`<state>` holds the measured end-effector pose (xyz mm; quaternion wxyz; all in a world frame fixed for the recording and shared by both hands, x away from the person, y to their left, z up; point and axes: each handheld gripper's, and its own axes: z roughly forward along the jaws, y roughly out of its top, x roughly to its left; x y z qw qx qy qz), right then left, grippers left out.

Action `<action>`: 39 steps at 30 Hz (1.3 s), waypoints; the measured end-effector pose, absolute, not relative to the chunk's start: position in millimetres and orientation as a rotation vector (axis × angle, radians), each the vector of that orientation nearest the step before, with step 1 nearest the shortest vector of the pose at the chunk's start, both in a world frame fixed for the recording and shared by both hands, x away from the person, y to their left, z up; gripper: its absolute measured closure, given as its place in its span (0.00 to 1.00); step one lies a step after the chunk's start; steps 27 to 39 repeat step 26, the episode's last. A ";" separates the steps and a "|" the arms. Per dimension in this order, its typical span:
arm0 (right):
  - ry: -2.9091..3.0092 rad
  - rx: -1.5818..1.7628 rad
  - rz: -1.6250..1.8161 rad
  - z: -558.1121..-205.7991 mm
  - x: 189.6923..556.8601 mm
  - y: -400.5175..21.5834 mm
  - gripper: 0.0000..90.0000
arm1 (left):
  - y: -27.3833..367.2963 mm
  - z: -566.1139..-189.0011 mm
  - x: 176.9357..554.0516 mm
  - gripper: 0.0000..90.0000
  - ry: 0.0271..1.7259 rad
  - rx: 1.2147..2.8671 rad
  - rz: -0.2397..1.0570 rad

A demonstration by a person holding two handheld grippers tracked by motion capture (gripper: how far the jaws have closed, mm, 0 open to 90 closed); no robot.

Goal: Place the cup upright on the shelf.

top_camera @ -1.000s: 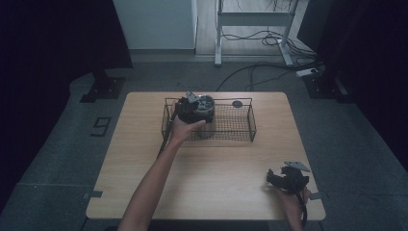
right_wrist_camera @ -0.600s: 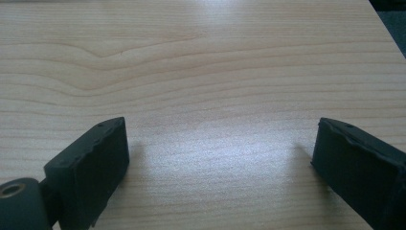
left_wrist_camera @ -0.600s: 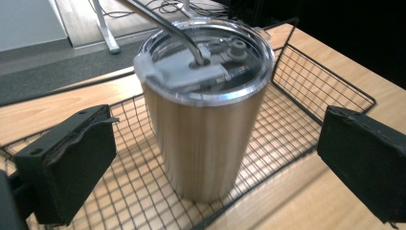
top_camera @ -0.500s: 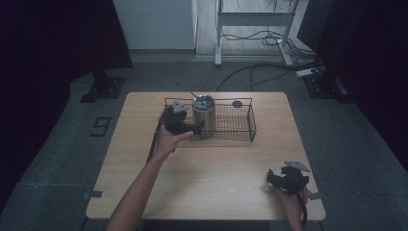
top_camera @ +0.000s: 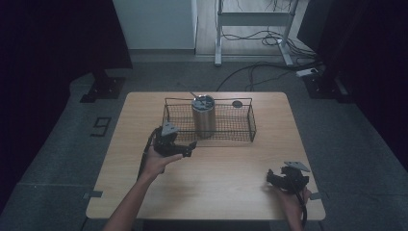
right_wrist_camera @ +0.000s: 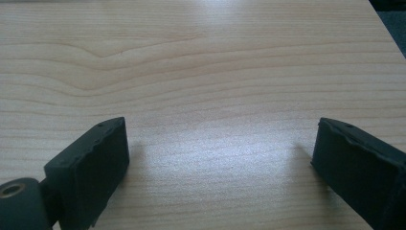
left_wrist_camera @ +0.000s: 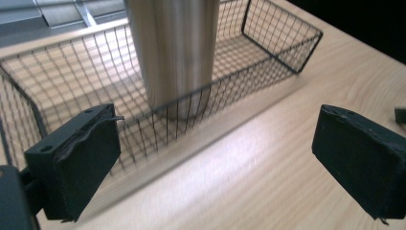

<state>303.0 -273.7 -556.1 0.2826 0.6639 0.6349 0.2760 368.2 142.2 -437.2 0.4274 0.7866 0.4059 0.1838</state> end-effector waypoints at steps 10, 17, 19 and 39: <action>1.701 1.778 0.740 -556.2 303.0 -273.8 0.06 | 173.2 -462.9 331.1 0.03 1.035 1.951 0.456; 1.700 1.778 0.739 -556.2 303.1 -273.7 0.06 | 191.4 -479.3 314.0 0.04 1.057 1.932 0.434; 1.700 1.778 0.739 -556.2 303.1 -273.7 0.06 | 194.9 -484.1 311.8 0.04 1.069 1.933 0.435; 1.699 1.778 0.739 -556.1 303.0 -273.8 0.06 | 198.2 -492.6 310.3 0.05 1.089 1.943 0.417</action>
